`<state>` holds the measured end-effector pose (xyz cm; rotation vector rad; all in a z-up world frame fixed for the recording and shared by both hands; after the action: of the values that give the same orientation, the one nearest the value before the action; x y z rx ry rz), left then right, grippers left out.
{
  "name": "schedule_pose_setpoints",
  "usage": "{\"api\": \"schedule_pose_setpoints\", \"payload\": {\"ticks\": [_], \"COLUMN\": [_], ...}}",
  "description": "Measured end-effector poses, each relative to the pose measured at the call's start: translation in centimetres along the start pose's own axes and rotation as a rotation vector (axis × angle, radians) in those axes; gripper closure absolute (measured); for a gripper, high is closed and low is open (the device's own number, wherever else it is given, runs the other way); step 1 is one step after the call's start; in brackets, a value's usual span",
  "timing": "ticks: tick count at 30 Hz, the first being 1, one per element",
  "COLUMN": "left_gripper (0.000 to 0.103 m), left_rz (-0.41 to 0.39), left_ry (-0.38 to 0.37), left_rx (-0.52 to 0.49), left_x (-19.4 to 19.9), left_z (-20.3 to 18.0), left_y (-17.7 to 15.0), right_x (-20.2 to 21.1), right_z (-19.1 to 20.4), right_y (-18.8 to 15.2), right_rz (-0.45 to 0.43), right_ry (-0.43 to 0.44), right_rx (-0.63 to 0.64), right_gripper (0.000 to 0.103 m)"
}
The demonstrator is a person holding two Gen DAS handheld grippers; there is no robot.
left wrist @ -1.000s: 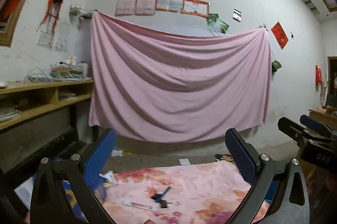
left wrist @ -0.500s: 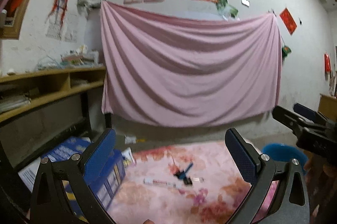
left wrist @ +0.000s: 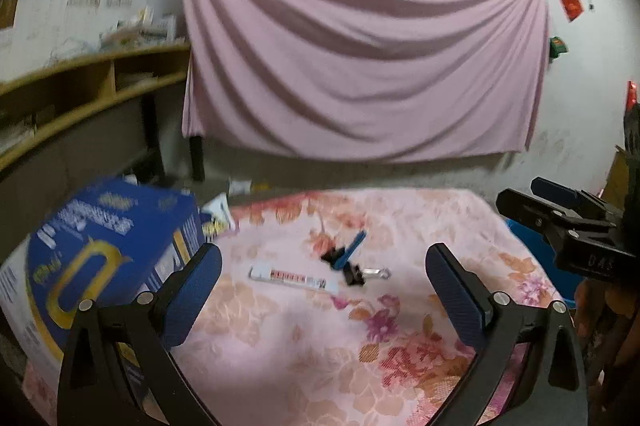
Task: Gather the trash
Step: 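Move both tools back over the bed toward the remaining items, then grasp the black binder clip with the right gripper while the left gripper grasps the white tube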
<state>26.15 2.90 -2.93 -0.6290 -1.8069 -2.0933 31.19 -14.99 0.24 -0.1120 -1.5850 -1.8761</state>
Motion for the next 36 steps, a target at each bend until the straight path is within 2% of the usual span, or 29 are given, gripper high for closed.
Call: {"api": "schedule_pose_setpoints", "payload": {"ticks": [4,6,8,9,11,14,21,29,30,32,33,36], "left_gripper": [0.017,0.026,0.04,0.043,0.053,0.063,0.069,0.069,0.069,0.069,0.069,0.068], "left_rz": [0.071,0.11,0.149,0.172,0.216,0.256,0.286,0.307,0.309,0.311,0.313,0.314], "left_ry": [0.006,0.01,0.02,0.023,0.023,0.021,0.03,0.019,0.015,0.006,0.001,-0.016], "left_rx": [0.028,0.041,0.049,0.055,0.077,0.114,0.155,0.198,0.2,0.206,0.209,0.226], "left_x": [-1.8,-2.7,-3.5,-4.0,-5.0,-5.8,-6.3,-6.6,-6.6,-6.8,-6.9,-7.2], "left_z": [0.2,0.4,0.5,0.7,1.0,1.6,2.4,3.0,3.0,3.0,3.0,2.9], "left_y": [-0.7,-1.1,-1.5,-1.7,-2.3,-2.8,-3.2,-3.5,-3.5,-3.5,-3.5,-3.4], "right_x": [-2.1,-3.5,-4.7,-5.4,-6.3,-7.8,-10.7,-13.1,-13.2,-13.2,-13.0,-12.7], "right_z": [-0.6,-0.6,-0.4,-0.2,0.1,1.1,3.1,4.4,4.5,4.7,4.6,4.2], "right_y": [-1.0,-1.7,-2.3,-2.7,-3.3,-4.0,-5.0,-5.0,-5.0,-5.1,-5.1,-5.1], "right_rz": [0.115,0.18,0.243,0.272,0.324,0.4,0.528,0.605,0.609,0.613,0.611,0.607], "right_ry": [0.03,0.047,0.069,0.081,0.109,0.161,0.281,0.38,0.387,0.39,0.395,0.387], "right_rx": [-0.009,-0.01,-0.002,0.003,0.017,0.056,0.133,0.162,0.167,0.182,0.186,0.181], "right_gripper": [0.02,0.027,0.035,0.037,0.047,0.05,0.054,0.054,0.059,0.08,0.085,0.086]}}
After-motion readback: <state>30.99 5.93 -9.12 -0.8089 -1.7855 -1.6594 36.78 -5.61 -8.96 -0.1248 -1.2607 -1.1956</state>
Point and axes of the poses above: each gripper's, at about its wrist camera, not at the fingertips, and x roughly against the way its jaws point, z to its left, y to its top, the point moved 4 cm from there along -x, roughly the way its jaws point, and after that the axes turned 14 degrees about -x, right-handed, at the moved point
